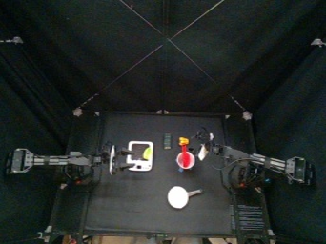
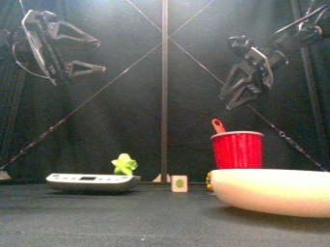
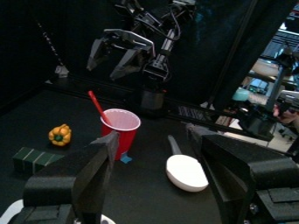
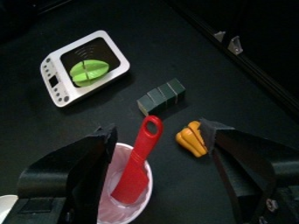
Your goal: Grab knife
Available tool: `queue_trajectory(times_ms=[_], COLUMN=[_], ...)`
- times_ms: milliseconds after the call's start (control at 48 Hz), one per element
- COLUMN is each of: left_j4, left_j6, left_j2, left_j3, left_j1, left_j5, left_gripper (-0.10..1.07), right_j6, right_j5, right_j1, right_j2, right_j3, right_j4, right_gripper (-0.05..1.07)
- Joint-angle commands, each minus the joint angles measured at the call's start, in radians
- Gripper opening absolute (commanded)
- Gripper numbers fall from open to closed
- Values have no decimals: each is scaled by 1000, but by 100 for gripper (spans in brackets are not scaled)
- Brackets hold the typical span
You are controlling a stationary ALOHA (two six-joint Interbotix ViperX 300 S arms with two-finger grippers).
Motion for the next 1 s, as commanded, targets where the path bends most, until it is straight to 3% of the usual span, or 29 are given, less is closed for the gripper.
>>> queue_trajectory(times_ms=[0,417,542,750,979], left_j4=[3,-3,-12,-18,-20], left_j6=[5,2,2,5,5], left_j2=[0,0,0,0,0], left_j3=[-18,-6,-12,-14,-9], left_j1=[5,3,0,0,8], left_j5=[-9,-9,-9,-9,-9], left_gripper=[97,97,97,97,97], right_j6=[-2,-46,-178,-425,-683], right_j5=[29,482,552,598,713], right_j1=[11,18,18,0,-15], right_j2=[-8,77,117,163,276], right_j3=[-26,-325,-394,-500,-588], right_j4=[37,60,89,284,399], right_gripper=[104,104,104,104,104])
